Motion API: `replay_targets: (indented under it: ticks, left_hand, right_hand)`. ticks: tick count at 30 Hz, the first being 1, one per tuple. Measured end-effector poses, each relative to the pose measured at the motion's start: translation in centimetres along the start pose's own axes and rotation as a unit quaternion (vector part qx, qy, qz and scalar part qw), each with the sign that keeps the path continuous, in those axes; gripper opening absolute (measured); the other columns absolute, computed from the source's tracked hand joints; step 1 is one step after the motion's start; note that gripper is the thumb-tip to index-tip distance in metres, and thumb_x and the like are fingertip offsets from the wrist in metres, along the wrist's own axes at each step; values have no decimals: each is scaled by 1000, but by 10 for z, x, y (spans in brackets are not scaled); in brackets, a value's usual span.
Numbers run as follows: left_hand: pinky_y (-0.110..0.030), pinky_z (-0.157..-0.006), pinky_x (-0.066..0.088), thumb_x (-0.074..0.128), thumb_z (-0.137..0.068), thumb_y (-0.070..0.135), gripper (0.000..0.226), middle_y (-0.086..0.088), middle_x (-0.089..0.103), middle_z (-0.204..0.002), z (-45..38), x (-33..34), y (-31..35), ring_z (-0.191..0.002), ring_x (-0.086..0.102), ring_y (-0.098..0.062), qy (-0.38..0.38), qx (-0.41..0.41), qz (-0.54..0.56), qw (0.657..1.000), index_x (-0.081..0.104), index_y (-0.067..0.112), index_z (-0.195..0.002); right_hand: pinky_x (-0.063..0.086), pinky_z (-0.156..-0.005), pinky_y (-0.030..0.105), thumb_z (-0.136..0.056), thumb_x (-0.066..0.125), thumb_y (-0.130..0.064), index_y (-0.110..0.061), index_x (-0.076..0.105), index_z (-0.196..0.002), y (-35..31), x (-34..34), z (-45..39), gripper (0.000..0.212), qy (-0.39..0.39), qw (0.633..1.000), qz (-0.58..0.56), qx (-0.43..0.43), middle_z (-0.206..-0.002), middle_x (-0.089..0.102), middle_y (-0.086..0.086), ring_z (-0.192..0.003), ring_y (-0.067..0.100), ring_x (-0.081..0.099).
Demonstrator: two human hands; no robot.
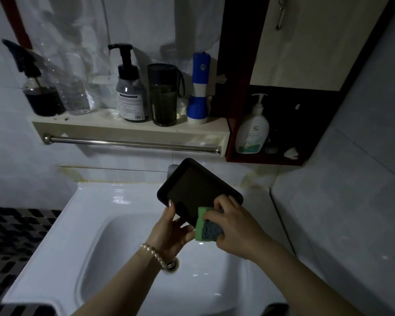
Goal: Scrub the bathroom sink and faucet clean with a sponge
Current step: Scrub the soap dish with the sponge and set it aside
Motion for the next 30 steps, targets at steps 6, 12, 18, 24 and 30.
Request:
replay_targets:
  ticks: [6, 12, 18, 24, 30]
  left_hand:
    - [-50, -70, 57, 54, -81, 43, 59, -19, 51, -129, 4, -2, 9, -105, 61, -45, -17, -1, 40, 999, 47, 14, -132]
    - [-50, -68, 57, 55, -81, 38, 58, -19, 47, -134, 6, 6, 8, -110, 57, -47, -45, -11, 88, 995, 47, 13, -132]
    - [-44, -72, 56, 56, -82, 39, 53, -14, 61, -122, 0, 9, 11, -105, 62, -40, -38, 41, 15, 998, 50, 20, -132]
    - [-47, -74, 55, 54, -82, 37, 42, -9, 66, -118, 4, 2, 9, -104, 64, -37, -39, 49, -39, 997, 57, 27, -122]
    - [-49, -81, 54, 57, -80, 35, 42, -10, 65, -119, 7, 6, 0, -105, 64, -34, -36, 48, -113, 992, 58, 28, -122]
  right_hand:
    - [54, -75, 41, -56, 82, -10, -13, 66, -112, 58, -58, 23, 59, 193, 966, 15, 173, -111, 51, 18, -101, 37, 51]
    - [50, -68, 40, -49, 85, -15, -12, 69, -109, 45, -57, 26, 62, 210, 962, 32, 170, -100, 53, 18, -86, 36, 55]
    - [50, -77, 34, -64, 70, -32, -21, 63, -112, 14, 12, 26, 50, 107, 975, -12, 195, -111, 44, 6, -97, 25, 47]
    - [40, -72, 22, -71, 62, -42, -24, 60, -107, 21, 44, 24, 41, 32, 964, -107, 239, -121, 38, 1, -103, 23, 46]
    - [44, -74, 33, -56, 74, -30, -14, 67, -76, 17, 26, 11, 27, 0, 983, 116, 139, -100, 52, 10, -91, 31, 54]
Point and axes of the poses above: each hand's wrist, its own z-axis away from the middle knuckle, its own x-axis out of the palm, y = z × x, the point moved 10 cm from there along -z, towards the middle knuckle
